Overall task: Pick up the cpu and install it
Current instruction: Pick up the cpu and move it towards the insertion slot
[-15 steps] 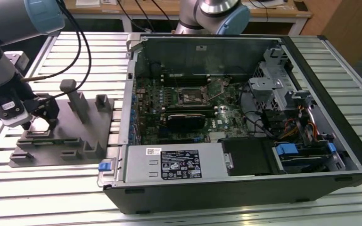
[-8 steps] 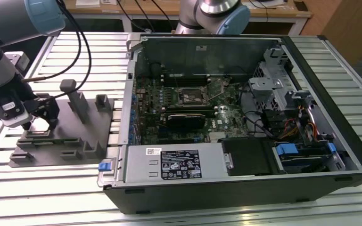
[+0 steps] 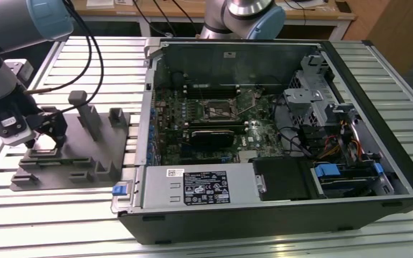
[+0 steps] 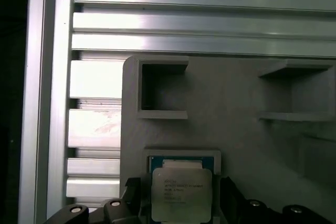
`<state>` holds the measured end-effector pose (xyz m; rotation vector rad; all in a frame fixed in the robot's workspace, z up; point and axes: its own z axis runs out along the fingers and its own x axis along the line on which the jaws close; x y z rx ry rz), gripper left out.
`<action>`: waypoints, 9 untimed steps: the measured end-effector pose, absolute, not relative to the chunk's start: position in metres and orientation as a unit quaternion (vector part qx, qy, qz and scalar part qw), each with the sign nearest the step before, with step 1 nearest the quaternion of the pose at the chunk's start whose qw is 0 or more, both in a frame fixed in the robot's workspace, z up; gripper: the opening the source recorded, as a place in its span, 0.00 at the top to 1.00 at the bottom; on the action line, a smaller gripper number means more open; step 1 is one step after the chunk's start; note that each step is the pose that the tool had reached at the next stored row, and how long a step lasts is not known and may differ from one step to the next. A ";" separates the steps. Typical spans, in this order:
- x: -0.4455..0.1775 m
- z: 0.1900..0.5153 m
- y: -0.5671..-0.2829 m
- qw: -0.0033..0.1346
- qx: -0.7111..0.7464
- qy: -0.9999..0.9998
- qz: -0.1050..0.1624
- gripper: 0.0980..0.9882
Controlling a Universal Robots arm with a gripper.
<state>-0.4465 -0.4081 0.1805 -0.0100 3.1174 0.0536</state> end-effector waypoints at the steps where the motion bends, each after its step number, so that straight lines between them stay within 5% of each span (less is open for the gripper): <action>1: -0.447 0.180 -0.408 0.012 -0.001 1.000 0.018 0.32; 9: -0.447 0.180 -0.408 0.012 0.004 1.000 0.019 0.32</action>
